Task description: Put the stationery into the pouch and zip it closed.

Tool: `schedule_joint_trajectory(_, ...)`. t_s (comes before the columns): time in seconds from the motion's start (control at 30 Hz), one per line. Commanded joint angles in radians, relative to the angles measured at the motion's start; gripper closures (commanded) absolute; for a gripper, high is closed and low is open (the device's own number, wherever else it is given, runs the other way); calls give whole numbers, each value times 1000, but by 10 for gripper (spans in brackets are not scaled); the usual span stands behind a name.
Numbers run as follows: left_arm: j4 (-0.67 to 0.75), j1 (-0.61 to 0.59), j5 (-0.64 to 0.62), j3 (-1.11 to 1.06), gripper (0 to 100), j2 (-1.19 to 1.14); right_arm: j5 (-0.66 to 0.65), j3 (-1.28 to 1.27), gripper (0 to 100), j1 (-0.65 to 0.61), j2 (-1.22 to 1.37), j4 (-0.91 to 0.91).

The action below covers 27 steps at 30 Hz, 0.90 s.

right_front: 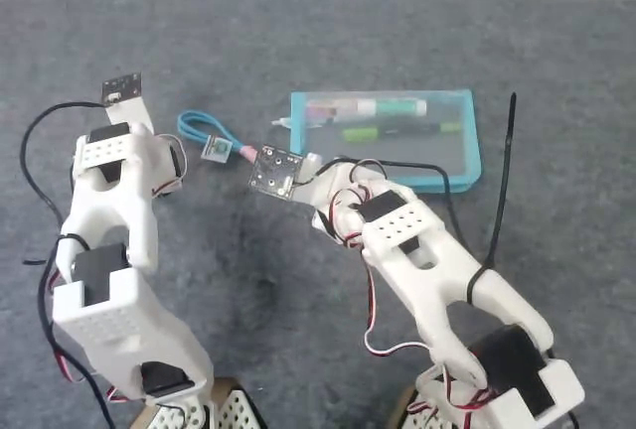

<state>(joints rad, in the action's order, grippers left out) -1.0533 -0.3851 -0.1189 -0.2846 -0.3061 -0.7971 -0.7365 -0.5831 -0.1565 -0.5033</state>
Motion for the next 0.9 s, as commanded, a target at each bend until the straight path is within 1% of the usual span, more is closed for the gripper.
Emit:
schedule_joint_trajectory(0.0, 15, 14, 9, 50, 987, 6, -63, 5, 788, -27, 5, 22)
schedule_joint_trajectory(0.1, 15, 14, 9, 51, 987, 6, -86, 48, 786, -58, 76, 22)
schedule_joint_trajectory(0.2, 14, 11, 11, 50, 987, 6, -115, 132, 786, -62, 162, 12)
schedule_joint_trajectory(0.4, 12, 11, 12, 50, 987, 6, -114, 285, 789, -25, 308, 12)
schedule_joint_trajectory(0.57, 11, 14, 12, 50, 987, 6, -117, 322, 790, 2, 332, 12)
schedule_joint_trajectory(0.73, 11, 15, 12, 50, 987, 6, -118, 331, 790, 2, 297, 12)
schedule_joint_trajectory(0.87, 11, 15, 12, 48, 987, 6, -140, 334, 790, 2, 325, -19)
